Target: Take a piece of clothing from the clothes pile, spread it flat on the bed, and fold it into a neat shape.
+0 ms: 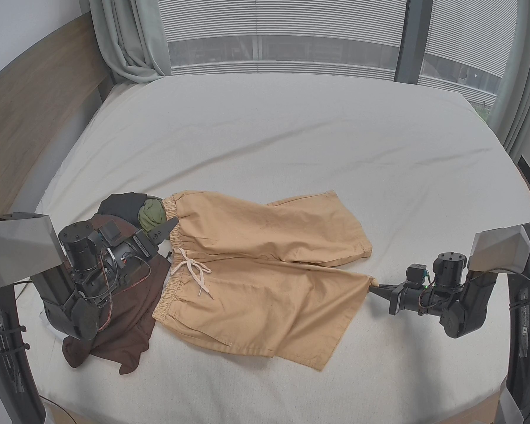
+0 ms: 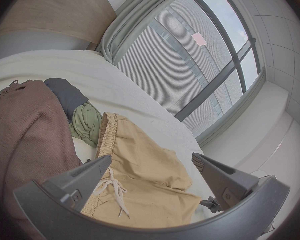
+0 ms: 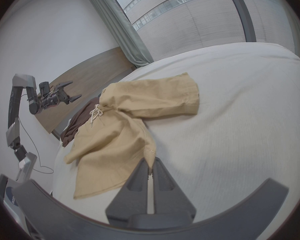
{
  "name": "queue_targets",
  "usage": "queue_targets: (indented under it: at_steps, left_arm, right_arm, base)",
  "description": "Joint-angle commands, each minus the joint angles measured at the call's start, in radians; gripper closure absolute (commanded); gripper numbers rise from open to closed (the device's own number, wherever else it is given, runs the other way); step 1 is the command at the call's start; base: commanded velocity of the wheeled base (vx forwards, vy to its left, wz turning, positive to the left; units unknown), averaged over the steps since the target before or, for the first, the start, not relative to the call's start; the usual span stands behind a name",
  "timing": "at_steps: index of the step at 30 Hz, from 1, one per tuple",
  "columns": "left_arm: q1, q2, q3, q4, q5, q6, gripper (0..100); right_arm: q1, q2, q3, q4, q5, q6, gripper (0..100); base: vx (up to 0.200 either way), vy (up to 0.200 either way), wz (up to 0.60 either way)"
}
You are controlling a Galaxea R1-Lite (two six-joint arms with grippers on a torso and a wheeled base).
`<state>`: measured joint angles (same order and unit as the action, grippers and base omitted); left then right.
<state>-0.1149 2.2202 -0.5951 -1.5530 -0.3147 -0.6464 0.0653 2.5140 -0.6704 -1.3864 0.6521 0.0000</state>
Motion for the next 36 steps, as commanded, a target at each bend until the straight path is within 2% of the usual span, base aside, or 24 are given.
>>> queue_targets:
  at_steps: [1,12,20,21,30,36]
  left_arm:
    - [0.000,0.004,0.000,-0.001,-0.001,-0.001,0]
    - [0.000,0.004,0.009,-0.001,-0.001,-0.001,0]
    - [0.000,0.004,0.018,-0.001,-0.003,0.001,0]
    - [0.000,0.004,0.018,-0.001,-0.003,0.001,0]
    - [0.004,0.004,0.041,-0.001,-0.044,0.008,0]
    - [0.011,0.009,0.052,0.001,-0.050,0.034,0]
  right_arm:
    - [-0.010,-0.011,-0.101,0.063,0.000,0.034,100]
    - [-0.015,-0.011,-0.285,0.233,-0.009,0.063,100]
    - [-0.019,-0.011,-0.287,0.245,-0.009,0.061,100]
    - [-0.019,-0.011,-0.287,0.245,-0.009,0.061,0]
    - [-0.039,-0.060,-0.209,0.233,-0.019,0.015,0]
    - [-0.032,-0.170,-0.001,0.144,-0.008,-0.020,0]
  base:
    - [0.000,0.000,0.00]
    - [0.000,0.000,0.00]
    - [0.000,0.000,0.00]
    - [0.000,0.000,0.00]
    - [0.000,0.000,0.00]
    - [0.000,0.000,0.00]
